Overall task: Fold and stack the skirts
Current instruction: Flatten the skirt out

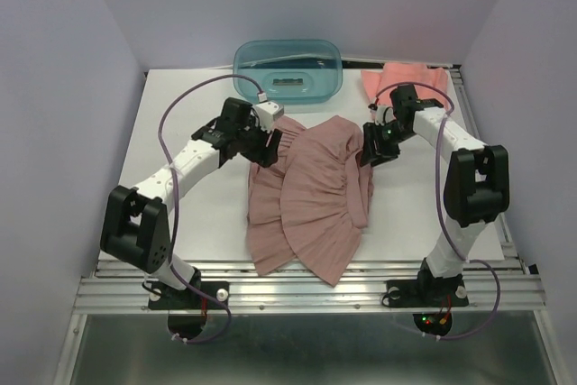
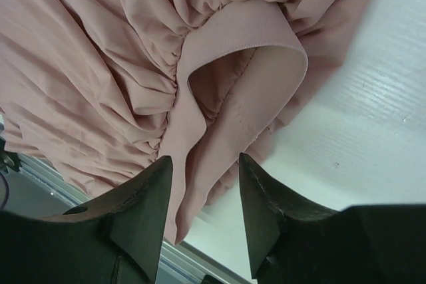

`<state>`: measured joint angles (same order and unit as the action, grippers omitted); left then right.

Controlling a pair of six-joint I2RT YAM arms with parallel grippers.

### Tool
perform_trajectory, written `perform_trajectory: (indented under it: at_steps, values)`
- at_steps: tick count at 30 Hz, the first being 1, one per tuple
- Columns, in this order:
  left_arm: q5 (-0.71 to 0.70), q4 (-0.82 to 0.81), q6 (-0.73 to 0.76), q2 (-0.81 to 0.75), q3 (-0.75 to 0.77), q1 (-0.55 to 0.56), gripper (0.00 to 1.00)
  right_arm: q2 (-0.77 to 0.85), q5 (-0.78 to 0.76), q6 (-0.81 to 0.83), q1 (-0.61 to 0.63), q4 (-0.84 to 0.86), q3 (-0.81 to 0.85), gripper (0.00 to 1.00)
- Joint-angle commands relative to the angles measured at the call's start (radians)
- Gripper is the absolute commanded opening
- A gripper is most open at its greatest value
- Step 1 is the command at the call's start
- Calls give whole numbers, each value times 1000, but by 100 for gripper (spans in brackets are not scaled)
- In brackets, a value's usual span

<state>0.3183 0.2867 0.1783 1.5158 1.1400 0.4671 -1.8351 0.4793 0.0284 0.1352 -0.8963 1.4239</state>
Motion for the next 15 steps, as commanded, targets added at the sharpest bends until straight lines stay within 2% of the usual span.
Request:
perform_trajectory:
  at_steps: [1,5,12,15]
  values:
    - [59,-15,-62,-12,55,-83,68,5,25,-25,15,77,4,50]
    - [71,-20,-54,-20,49,-126,68,-4,2,-58,46,91,-3,50]
    - [74,-35,-65,-29,43,-137,68,-71,-88,-79,76,138,-13,53]
    - [79,-35,-66,-34,41,-137,68,-96,-94,-85,86,143,0,47]
